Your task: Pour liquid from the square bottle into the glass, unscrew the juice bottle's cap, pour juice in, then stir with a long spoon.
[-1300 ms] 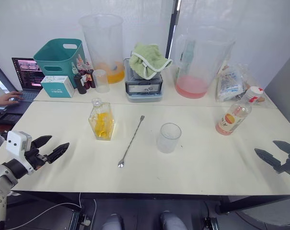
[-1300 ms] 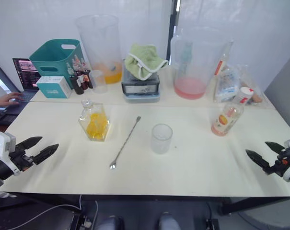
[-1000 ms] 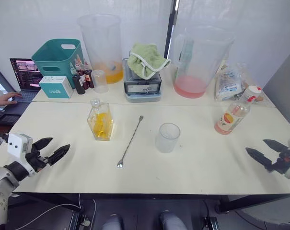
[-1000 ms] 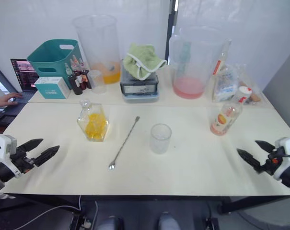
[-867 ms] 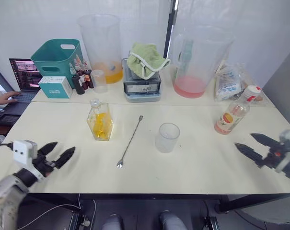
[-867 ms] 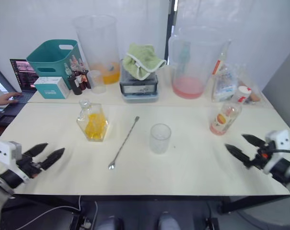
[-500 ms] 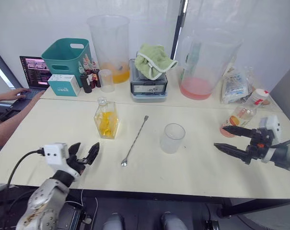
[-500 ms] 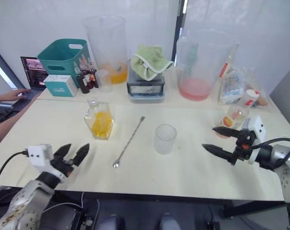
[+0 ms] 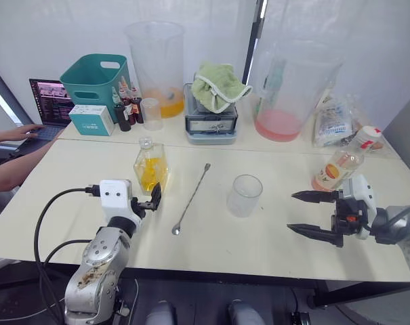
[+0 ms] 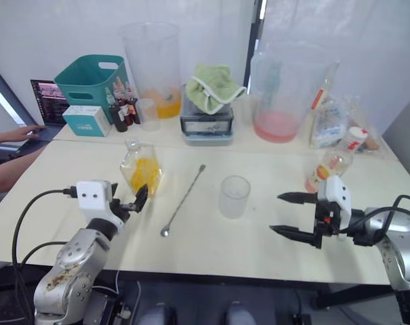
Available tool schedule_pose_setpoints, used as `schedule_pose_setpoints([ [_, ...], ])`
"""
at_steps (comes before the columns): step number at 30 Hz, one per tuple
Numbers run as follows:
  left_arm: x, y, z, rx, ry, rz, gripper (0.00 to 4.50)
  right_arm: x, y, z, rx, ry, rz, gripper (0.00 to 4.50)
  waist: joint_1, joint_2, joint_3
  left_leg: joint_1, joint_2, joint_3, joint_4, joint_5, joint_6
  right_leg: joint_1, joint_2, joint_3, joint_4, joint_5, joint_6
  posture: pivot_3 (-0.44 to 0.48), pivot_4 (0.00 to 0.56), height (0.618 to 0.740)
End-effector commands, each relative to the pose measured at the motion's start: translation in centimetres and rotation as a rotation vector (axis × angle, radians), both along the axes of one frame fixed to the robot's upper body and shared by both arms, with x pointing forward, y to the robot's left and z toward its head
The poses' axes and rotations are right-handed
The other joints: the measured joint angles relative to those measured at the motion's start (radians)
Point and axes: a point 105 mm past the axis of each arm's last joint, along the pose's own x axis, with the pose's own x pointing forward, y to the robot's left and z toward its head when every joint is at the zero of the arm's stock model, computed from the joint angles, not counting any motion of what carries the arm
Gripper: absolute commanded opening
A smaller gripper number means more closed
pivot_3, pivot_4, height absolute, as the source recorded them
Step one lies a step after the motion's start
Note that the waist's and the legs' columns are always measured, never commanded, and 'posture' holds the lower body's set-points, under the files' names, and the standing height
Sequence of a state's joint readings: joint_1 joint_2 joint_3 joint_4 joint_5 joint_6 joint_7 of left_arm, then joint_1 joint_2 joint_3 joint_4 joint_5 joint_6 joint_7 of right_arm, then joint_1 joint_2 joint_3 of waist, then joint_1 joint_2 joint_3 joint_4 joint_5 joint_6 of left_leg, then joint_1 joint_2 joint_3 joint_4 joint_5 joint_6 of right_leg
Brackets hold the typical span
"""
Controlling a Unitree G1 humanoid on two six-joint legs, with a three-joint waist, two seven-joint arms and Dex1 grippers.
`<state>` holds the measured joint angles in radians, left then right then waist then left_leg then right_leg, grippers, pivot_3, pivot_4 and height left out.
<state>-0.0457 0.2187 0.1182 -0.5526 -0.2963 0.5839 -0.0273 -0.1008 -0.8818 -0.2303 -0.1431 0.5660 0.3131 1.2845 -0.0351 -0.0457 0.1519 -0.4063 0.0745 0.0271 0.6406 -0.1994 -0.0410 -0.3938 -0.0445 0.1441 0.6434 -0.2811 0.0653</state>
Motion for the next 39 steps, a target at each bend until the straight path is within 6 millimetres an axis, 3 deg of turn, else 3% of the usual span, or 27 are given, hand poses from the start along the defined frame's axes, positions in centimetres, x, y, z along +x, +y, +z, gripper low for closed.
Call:
schedule_pose_setpoints([
  [1, 0.8, -0.4, 1.0, 0.029, -0.031, 0.005, 4.46, -0.3, 0.3, 0.5, -0.016, -0.059, 0.020, 4.50, 0.001, 0.000, 0.000, 0.000, 0.000, 0.000, 0.000, 0.000, 0.000, 0.000, 0.000, 0.000, 0.000, 0.000, 0.000, 0.000, 0.150, 0.740],
  [10, 3.3, -0.2, 2.0, 0.047, -0.035, 0.022, 4.46, -0.5, -0.2, 0.2, -0.022, -0.076, -0.014, 4.50, 0.007, 0.000, 0.000, 0.000, 0.000, -0.001, 0.000, 0.000, 0.000, 0.001, 0.000, -0.001, 0.000, 0.000, 0.000, 0.000, 0.150, 0.740],
  [23, 8.2, -2.1, 2.8, 0.022, -0.053, -0.036, 4.46, -0.6, -0.7, 0.1, -0.013, -0.094, -0.086, 4.50, 0.021, 0.000, 0.000, 0.000, -0.001, -0.002, 0.001, 0.000, 0.000, 0.001, 0.000, -0.001, -0.001, 0.000, 0.001, 0.000, 0.150, 0.740],
  [29, 8.7, -2.4, 3.4, 0.027, -0.092, -0.068, 2.81, -0.5, -0.9, -0.1, -0.013, -0.095, -0.115, 4.50, 0.022, 0.000, 0.000, 0.000, -0.002, -0.003, 0.001, 0.000, 0.000, 0.002, 0.000, -0.001, -0.001, 0.000, 0.001, 0.000, 0.150, 0.740],
  [33, 8.8, -1.8, 2.8, 0.059, -0.074, -0.062, 2.82, -0.3, -0.9, -0.1, -0.006, -0.101, -0.132, 4.50, 0.024, 0.000, 0.000, 0.000, -0.003, -0.004, 0.001, 0.000, 0.000, 0.004, 0.000, -0.001, -0.002, 0.000, 0.002, 0.000, 0.150, 0.740],
  [39, 8.3, -1.2, 4.5, 0.064, -0.161, -0.124, 2.82, -0.1, -1.1, -0.1, -0.008, -0.108, -0.158, 4.50, 0.024, 0.000, 0.000, -0.001, -0.003, -0.005, 0.001, 0.000, 0.000, 0.004, 0.000, -0.001, -0.001, 0.000, 0.002, 0.000, 0.150, 0.740],
])
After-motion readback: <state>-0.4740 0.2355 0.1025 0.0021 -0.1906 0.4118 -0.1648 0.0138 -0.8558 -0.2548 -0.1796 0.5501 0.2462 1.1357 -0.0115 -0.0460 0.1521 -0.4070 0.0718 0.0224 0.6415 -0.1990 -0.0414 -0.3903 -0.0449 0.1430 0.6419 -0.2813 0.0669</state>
